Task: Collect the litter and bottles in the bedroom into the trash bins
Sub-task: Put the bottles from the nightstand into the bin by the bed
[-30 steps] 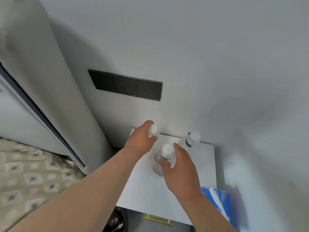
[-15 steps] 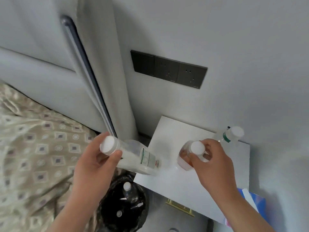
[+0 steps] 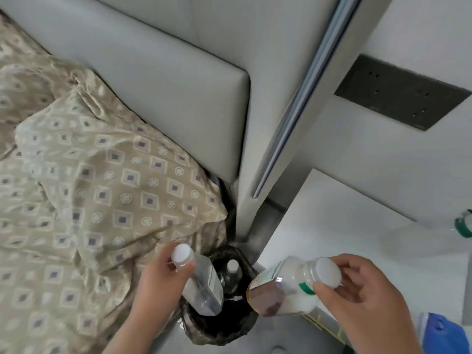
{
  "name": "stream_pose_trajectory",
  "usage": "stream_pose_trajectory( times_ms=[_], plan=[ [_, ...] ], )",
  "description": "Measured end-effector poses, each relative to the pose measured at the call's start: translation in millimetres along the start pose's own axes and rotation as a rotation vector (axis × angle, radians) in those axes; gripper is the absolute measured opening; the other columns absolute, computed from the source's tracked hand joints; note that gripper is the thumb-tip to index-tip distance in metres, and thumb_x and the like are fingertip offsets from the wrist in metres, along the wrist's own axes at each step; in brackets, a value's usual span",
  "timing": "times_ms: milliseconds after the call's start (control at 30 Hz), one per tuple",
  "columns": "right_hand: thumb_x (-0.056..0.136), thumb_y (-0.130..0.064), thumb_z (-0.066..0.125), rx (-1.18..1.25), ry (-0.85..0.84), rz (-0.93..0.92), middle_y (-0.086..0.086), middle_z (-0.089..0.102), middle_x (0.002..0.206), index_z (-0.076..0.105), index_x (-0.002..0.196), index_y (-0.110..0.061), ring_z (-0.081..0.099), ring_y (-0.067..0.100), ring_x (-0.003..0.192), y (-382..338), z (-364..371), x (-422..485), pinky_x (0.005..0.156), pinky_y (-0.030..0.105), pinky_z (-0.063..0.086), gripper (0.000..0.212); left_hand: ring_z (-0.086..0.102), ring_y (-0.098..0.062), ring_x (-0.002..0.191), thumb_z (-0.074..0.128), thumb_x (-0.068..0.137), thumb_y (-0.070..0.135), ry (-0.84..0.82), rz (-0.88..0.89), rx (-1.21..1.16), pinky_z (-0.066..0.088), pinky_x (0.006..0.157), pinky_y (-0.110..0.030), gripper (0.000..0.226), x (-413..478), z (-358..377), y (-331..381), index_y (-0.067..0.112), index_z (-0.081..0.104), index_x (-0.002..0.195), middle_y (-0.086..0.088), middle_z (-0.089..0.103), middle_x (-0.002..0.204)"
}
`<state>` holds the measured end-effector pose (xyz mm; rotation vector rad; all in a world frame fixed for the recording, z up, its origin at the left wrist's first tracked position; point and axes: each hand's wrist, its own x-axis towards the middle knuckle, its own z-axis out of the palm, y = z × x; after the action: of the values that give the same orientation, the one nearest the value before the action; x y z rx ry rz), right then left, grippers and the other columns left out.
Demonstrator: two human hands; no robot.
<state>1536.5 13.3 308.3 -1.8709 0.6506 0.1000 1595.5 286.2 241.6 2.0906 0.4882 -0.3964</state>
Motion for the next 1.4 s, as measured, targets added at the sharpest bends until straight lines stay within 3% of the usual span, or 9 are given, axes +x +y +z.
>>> stream_pose_trajectory(
  times_ms=[267,467,633,733,800,967,1067,1233,1400],
  plan=[
    [0.049,0.004,0.087,-0.025,-0.059,0.012,-0.015,0.074,0.070,0.065,0.073,-0.024,0.069,-0.002,0.064,72.1,78.0,7.9,0.065,0.004,0.049,0.043,0.059,-0.015,0.086,0.063,0.083,0.023,-0.047,-0.113,0.072,0.049,0.073,-0.033,0.023,75.0,89.7,-108.1,0.025,0.056,0.105,0.008,0.065,0.090],
    [0.048,0.006,0.086,-0.051,-0.063,0.012,-0.019,0.072,0.066,0.063,0.072,-0.043,0.067,-0.007,0.064,122.0,93.8,16.2,0.062,-0.001,0.045,0.059,0.057,-0.025,0.115,0.056,0.092,0.019,-0.081,-0.074,0.191,0.039,0.085,-0.025,0.038,110.8,137.2,-149.3,0.019,0.052,0.130,-0.005,0.062,0.126],
    [0.049,0.004,0.086,-0.089,-0.121,0.024,-0.024,0.070,0.064,0.064,0.071,-0.033,0.065,-0.012,0.063,145.0,97.1,21.9,0.060,-0.004,0.042,0.048,0.047,-0.024,0.130,0.051,0.095,0.022,-0.129,-0.112,0.306,0.038,0.105,-0.031,0.053,126.7,151.2,-176.5,0.018,0.037,0.145,-0.004,0.050,0.143],
    [0.051,-0.004,0.088,-0.138,-0.138,0.000,-0.028,0.069,0.068,0.059,0.078,-0.047,0.065,-0.013,0.068,160.0,98.7,29.8,0.063,-0.003,0.043,0.059,0.053,-0.026,0.123,0.047,0.097,0.024,-0.109,-0.108,0.324,0.044,0.096,-0.033,0.046,122.2,152.7,-186.4,0.020,0.041,0.142,-0.003,0.056,0.136],
    [0.052,-0.008,0.089,-0.155,-0.142,0.005,-0.030,0.069,0.071,0.059,0.077,-0.044,0.064,-0.014,0.070,165.6,102.6,36.5,0.065,-0.001,0.044,0.052,0.053,-0.025,0.123,0.047,0.096,0.025,-0.112,-0.116,0.354,0.043,0.093,-0.031,0.044,107.2,148.5,-198.3,0.019,0.043,0.140,-0.002,0.056,0.135],
    [0.063,-0.020,0.086,-0.200,-0.181,-0.020,-0.024,0.070,0.080,0.057,0.082,-0.035,0.060,-0.019,0.077,174.9,126.7,61.1,0.061,0.011,0.045,0.038,0.012,-0.018,0.148,0.037,0.099,0.040,-0.316,-0.154,0.600,0.016,0.118,-0.028,0.061,77.7,141.2,-252.4,0.013,0.022,0.151,-0.002,0.015,0.161],
    [0.068,-0.025,0.083,-0.282,-0.221,-0.036,-0.020,0.067,0.079,0.055,0.082,-0.034,0.062,-0.012,0.079,190.6,154.7,77.4,0.060,0.011,0.047,0.033,-0.003,-0.017,0.149,0.033,0.099,0.045,-0.420,-0.123,0.681,0.006,0.120,-0.029,0.065,72.6,139.8,-269.3,0.014,0.014,0.153,0.000,0.003,0.162],
    [0.075,-0.032,0.072,-0.379,-0.378,0.006,-0.014,0.069,0.092,0.058,0.098,-0.036,0.064,0.004,0.089,230.1,212.7,89.5,0.077,0.026,0.054,0.027,0.003,-0.014,0.149,0.036,0.099,0.044,-0.407,-0.093,0.603,0.010,0.118,-0.026,0.062,81.8,134.1,-278.5,0.016,0.021,0.152,0.003,0.010,0.161],
    [0.078,-0.020,0.062,-0.473,-0.458,0.052,-0.002,0.063,0.078,0.059,0.083,-0.014,0.058,0.018,0.076,248.5,246.4,108.8,0.063,0.027,0.046,0.008,0.003,-0.011,0.148,0.038,0.098,0.045,-0.435,-0.100,0.564,0.010,0.117,-0.026,0.063,84.7,130.1,-283.4,0.018,0.022,0.152,0.006,0.010,0.161]
  ],
)
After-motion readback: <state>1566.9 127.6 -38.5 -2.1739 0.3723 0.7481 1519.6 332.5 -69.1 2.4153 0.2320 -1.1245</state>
